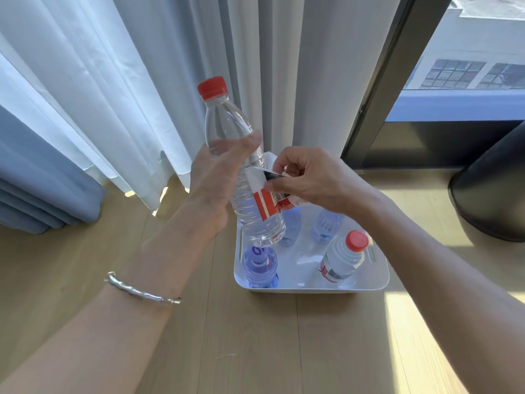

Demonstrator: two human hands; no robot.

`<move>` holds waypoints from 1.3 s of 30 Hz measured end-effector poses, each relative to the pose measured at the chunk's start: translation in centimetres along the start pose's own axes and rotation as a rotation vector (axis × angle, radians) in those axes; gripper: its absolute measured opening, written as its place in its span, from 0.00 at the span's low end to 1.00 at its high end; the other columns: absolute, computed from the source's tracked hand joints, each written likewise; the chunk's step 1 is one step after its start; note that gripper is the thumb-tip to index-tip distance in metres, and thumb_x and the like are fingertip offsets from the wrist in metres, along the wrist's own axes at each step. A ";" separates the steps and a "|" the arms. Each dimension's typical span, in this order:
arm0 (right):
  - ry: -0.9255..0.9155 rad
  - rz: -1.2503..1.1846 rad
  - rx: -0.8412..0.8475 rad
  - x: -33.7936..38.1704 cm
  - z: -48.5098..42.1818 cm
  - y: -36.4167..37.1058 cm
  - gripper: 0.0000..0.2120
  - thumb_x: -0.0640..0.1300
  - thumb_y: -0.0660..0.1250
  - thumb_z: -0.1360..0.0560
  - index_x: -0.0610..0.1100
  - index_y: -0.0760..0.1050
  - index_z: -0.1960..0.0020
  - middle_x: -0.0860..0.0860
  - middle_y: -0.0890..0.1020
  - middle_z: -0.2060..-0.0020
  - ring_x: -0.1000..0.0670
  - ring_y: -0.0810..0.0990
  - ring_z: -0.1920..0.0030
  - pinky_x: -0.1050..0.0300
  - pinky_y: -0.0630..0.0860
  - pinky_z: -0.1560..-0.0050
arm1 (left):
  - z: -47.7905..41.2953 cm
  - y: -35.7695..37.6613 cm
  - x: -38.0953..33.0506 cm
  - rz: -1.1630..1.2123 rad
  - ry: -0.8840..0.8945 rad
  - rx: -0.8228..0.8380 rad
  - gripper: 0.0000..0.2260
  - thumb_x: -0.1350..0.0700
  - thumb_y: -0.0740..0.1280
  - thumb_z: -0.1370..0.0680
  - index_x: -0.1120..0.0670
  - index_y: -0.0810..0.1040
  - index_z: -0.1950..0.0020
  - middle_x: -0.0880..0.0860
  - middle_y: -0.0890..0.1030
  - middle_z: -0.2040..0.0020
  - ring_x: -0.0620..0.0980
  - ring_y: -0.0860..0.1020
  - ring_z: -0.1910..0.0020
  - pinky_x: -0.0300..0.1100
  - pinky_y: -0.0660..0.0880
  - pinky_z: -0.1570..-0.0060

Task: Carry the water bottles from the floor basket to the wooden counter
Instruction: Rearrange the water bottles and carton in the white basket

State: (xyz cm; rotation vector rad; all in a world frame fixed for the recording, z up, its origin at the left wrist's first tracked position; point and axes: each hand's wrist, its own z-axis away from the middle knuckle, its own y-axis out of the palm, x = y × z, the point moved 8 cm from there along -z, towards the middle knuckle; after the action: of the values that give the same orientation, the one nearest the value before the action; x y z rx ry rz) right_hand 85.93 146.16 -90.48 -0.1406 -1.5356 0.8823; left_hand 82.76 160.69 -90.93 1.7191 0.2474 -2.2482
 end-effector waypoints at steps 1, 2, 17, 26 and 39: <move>-0.006 0.014 0.018 0.3 0.1 -0.1 0.08 0.49 0.73 0.28 0.50 0.76 0.61 0.55 0.77 0.71 0.59 0.75 0.72 0.71 0.72 0.70 | -0.1 -0.1 -0.1 -0.003 -0.001 -0.015 0.28 0.43 0.76 0.39 0.52 0.76 0.44 0.53 0.82 0.46 0.51 0.83 0.49 0.55 0.78 0.44; -0.012 0.037 0.031 0.5 0.1 -0.3 0.07 0.49 0.73 0.28 0.49 0.76 0.61 0.56 0.78 0.71 0.60 0.76 0.72 0.71 0.72 0.70 | -0.1 -0.3 -0.2 -0.003 -0.003 -0.032 0.28 0.44 0.77 0.37 0.52 0.75 0.41 0.52 0.82 0.46 0.50 0.83 0.50 0.54 0.78 0.45; 0.404 0.623 0.558 -7.3 2.3 3.2 0.08 0.50 0.70 0.26 0.47 0.76 0.51 0.50 0.83 0.54 0.51 0.80 0.62 0.64 0.72 0.69 | -1.0 -3.4 -1.4 0.080 0.079 -0.202 0.18 0.53 0.77 0.31 0.51 0.73 0.47 0.46 0.79 0.56 0.45 0.80 0.60 0.43 0.77 0.56; 0.133 0.925 0.305 -9.2 3.8 11.2 0.09 0.36 0.61 0.23 0.41 0.76 0.45 0.46 0.80 0.50 0.44 0.81 0.49 0.55 0.71 0.60 | 0.7 0.6 -1.4 -0.112 0.170 0.000 0.16 0.54 0.78 0.32 0.51 0.74 0.50 0.45 0.80 0.59 0.39 0.80 0.63 0.33 0.76 0.61; 0.208 0.823 0.435 -11.4 4.8 11.6 0.16 0.44 0.68 0.26 0.43 0.74 0.38 0.45 0.79 0.45 0.44 0.79 0.46 0.52 0.76 0.52 | 1.8 2.5 -0.4 -0.285 0.156 0.104 0.31 0.41 0.76 0.42 0.53 0.77 0.43 0.50 0.83 0.48 0.47 0.82 0.51 0.51 0.79 0.46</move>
State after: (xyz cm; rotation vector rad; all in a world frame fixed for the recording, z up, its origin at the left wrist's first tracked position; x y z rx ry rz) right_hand 79.22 145.67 -106.10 -0.5519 -1.0402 1.7663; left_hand 82.03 157.82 -89.99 2.0305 0.4426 -2.3591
